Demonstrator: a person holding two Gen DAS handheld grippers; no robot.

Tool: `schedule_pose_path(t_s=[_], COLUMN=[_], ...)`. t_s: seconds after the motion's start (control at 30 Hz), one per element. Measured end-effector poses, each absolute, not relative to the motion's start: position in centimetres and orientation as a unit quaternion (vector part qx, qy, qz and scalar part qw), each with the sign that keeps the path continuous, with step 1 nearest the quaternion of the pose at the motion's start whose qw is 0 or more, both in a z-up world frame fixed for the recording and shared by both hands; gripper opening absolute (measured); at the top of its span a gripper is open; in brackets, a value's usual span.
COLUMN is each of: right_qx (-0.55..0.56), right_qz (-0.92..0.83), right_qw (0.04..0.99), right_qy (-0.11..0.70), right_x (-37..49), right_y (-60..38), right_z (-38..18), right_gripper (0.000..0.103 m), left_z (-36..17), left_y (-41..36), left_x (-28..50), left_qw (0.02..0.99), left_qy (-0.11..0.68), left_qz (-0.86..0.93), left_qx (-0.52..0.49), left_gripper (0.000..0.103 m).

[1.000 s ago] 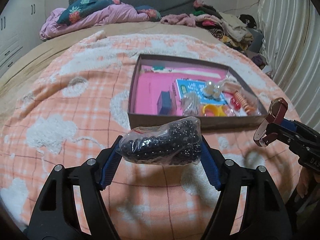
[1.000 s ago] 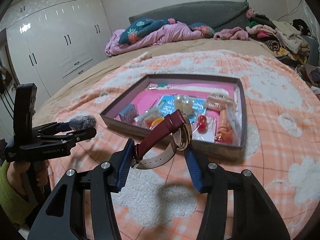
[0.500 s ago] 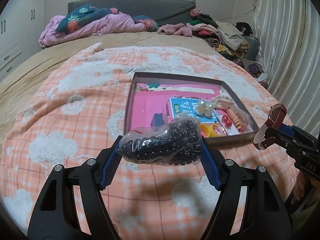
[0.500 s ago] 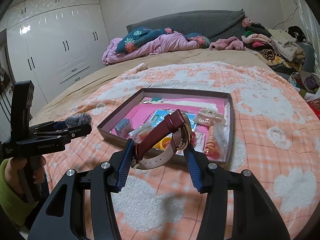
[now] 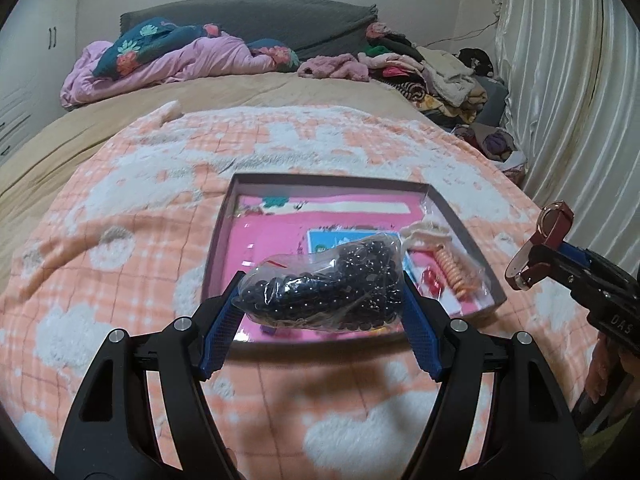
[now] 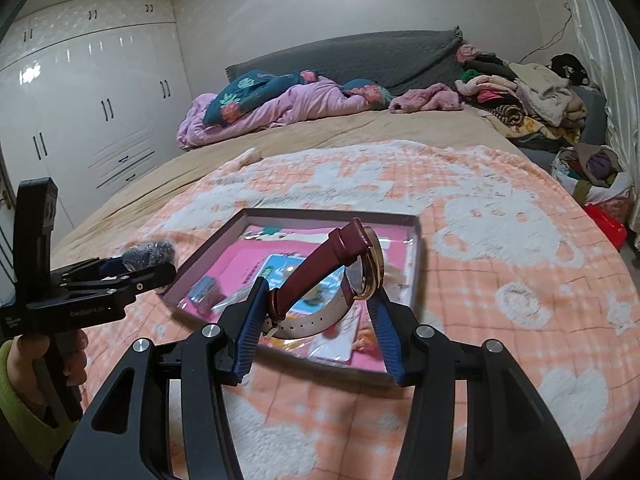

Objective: Organize jewelry
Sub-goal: 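Carry the bead bag and watch over the box and lower them, then open both tools to release the bead bag and watch into the box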

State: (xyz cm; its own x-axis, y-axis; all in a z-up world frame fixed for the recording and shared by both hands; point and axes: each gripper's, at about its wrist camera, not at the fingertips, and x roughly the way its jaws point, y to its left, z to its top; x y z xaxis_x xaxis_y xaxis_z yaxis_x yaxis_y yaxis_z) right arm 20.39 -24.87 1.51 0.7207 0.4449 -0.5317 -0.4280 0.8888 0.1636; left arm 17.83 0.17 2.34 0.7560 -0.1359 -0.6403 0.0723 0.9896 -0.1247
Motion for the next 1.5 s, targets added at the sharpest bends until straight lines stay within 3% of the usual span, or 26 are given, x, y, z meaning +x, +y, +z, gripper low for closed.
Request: schedule_pose_path(t_s=[0.6,1.1,1.5], right_qx=[-0.010,-0.043,-0.020], right_qz=[0.220,0.213,0.208], right_qw=[0.928,0.910,0.904], right_qy=[0.300,0.353,0.373], right_x=[24.2,26.8,27.2], right_y=[-24.0,-21.3,-21.9], right_z=[1.3,-2.2,-3.7], right_gripper=[0.049,0.051,0.070], left_z=[0.4,-2.3,-2.2], left_y=[-1.3,-0.4,0.0], left_x=[21.4,23.2,23.2], left_qw=[0.928,0.917,0.920], left_qy=[0.365,0.393,0.387], left_qz=[-0.063,-0.053,-0.045], left_qx=[-0.041,-0.044,-0.040], left_gripper=[0.065,0.066,0.071])
